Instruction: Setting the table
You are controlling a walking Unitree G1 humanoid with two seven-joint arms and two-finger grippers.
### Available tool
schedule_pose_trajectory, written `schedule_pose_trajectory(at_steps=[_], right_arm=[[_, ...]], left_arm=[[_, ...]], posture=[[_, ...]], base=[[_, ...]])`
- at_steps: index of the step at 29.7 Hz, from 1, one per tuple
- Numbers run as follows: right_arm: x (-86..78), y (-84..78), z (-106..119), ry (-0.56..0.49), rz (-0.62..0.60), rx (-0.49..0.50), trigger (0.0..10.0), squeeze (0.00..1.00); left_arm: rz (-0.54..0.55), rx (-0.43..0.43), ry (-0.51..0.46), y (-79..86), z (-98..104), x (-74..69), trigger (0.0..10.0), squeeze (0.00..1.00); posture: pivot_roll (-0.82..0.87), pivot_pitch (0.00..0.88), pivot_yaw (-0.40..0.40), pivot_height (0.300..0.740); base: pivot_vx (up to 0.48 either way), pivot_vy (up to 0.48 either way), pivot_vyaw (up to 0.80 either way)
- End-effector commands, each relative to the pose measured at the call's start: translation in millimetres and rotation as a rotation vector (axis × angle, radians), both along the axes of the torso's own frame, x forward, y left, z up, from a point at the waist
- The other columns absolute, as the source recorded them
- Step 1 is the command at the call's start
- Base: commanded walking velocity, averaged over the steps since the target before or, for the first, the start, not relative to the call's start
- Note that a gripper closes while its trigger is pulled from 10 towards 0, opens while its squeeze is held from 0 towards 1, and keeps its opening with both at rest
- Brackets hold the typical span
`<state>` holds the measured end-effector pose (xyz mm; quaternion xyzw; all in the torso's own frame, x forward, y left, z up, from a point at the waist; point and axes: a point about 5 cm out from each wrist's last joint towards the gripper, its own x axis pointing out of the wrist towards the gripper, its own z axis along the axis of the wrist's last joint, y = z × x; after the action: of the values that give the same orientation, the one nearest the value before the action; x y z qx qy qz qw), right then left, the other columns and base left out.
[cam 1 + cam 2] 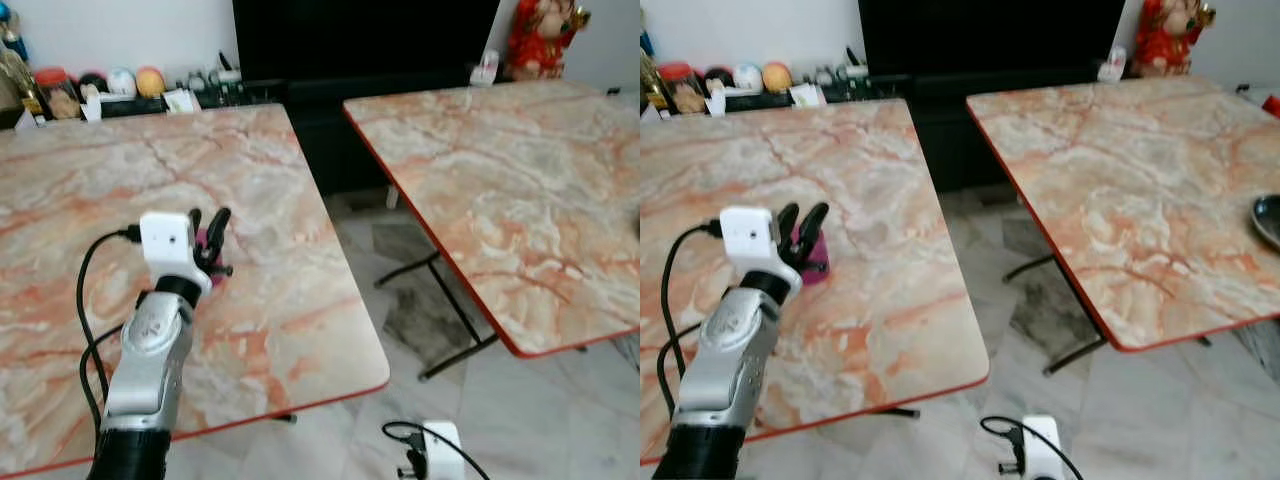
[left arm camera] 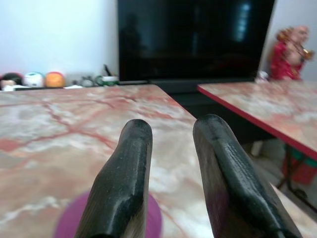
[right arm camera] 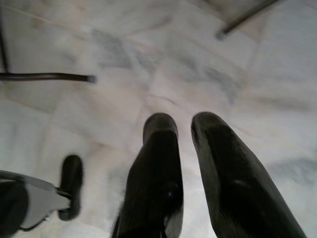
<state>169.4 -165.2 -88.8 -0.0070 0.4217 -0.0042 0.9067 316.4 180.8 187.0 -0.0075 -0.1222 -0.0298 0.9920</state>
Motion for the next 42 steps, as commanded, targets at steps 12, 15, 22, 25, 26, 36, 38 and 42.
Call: schedule_pose_trajectory(at_steps=[12, 15, 22, 25, 26, 36, 38, 42], right_arm=[[-1.7, 3.1, -1, 0.013, 0.016, 0.002, 10.0, 0.0], [-1.8, 3.0, -1, 0.015, 0.02, 0.0, 10.0, 0.0], [-1.8, 2.6, -1, 0.016, 0.02, -0.001, 10.0, 0.0], [-1.8, 2.8, -1, 0.017, 0.02, -0.001, 10.0, 0.0], [-1.9, 3.0, -1, 0.018, 0.021, -0.002, 10.0, 0.0], [-1.6, 3.3, -1, 0.019, 0.021, -0.004, 10.0, 0.0], [-1.7, 3.2, -1, 0.019, 0.021, -0.004, 10.0, 0.0], [-1.7, 3.1, -1, 0.02, 0.023, -0.004, 10.0, 0.0]], left_arm=[[0.188, -0.162, 0.345, 42.4, -11, 21.6, 10.0, 1.0], [0.182, -0.164, 0.368, 43.3, -8, 25.6, 10.0, 1.0], [0.186, -0.177, 0.397, 42.4, -4, 28.8, 10.0, 0.0], [0.195, -0.213, 0.426, 42.8, -4, 28.9, 10.0, 0.0], [0.197, -0.211, 0.431, 43.2, -4, 29.3, 10.0, 0.0], [0.223, -0.248, 0.501, 43.4, -15, 27.6, 10.0, 0.89], [0.225, -0.248, 0.508, 43.4, -17, 27.2, 10.0, 0.0], [0.225, -0.247, 0.518, 43.4, -17, 27.1, 10.0, 0.0]], posture=[[0.19, 0.001, -0.038, 0.74], [0.19, 0.001, -0.037, 0.74], [0.19, 0.003, -0.038, 0.74], [0.19, 0.003, -0.038, 0.74], [0.19, 0.0, -0.038, 0.74], [0.19, 0.0, -0.036, 0.74], [0.19, 0.0, -0.037, 0.74], [0.19, 0.0, -0.037, 0.74]], base=[[0.0, 0.0, 0.0], [0.0, 0.0, 0.0], [0.0, 0.0, 0.0], [0.0, 0.0, 0.0], [0.0, 0.0, 0.0], [0.0, 0.0, 0.0], [0.0, 0.0, 0.0], [0.0, 0.0, 0.0]])
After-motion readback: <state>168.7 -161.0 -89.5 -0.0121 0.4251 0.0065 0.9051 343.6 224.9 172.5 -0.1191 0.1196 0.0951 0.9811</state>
